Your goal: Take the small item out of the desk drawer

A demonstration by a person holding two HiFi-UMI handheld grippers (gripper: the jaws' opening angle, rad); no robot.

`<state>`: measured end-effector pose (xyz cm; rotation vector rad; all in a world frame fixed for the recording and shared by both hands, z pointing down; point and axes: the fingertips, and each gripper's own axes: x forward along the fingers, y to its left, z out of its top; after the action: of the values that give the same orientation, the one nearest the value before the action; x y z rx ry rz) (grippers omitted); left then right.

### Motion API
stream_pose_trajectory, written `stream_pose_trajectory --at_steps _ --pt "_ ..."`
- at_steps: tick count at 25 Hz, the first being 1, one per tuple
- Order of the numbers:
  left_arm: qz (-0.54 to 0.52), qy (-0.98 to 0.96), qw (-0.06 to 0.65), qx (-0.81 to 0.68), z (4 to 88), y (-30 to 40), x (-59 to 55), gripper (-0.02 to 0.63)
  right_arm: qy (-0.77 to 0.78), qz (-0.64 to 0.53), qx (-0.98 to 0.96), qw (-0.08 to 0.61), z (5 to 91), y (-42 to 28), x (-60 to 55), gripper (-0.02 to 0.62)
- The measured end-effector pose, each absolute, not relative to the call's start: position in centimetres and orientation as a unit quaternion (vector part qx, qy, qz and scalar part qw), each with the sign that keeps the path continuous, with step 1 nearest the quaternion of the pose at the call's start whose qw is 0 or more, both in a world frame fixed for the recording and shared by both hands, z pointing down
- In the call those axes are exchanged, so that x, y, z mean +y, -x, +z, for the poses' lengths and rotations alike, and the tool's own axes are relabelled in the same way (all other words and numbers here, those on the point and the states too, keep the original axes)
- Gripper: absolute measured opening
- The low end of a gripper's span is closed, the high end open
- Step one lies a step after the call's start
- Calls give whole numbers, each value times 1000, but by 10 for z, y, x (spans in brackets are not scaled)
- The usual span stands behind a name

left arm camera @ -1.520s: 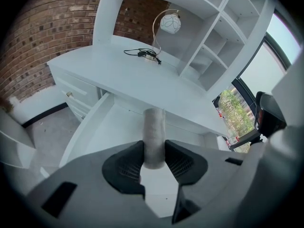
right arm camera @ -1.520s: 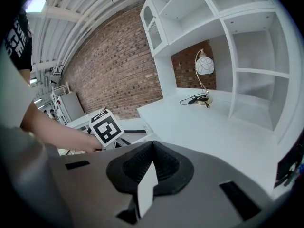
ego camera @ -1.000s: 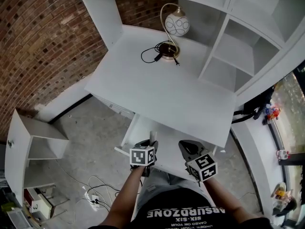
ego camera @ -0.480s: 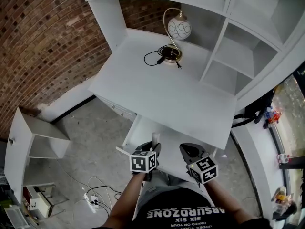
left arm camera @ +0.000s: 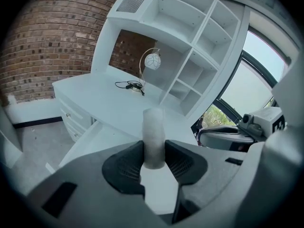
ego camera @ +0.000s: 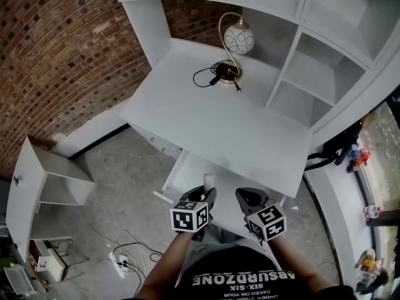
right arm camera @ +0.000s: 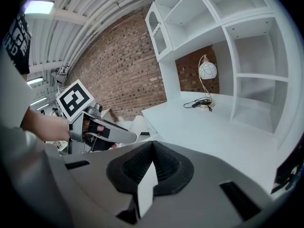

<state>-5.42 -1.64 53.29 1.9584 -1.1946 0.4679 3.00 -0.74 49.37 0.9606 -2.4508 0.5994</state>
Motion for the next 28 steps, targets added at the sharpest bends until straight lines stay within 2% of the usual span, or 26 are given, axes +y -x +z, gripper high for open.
stream_pose_trajectory --at_steps 28 --pt "147 -808 347 -454 477 11 -27 140 -354 194 -896 187 461 -33 -21 -2"
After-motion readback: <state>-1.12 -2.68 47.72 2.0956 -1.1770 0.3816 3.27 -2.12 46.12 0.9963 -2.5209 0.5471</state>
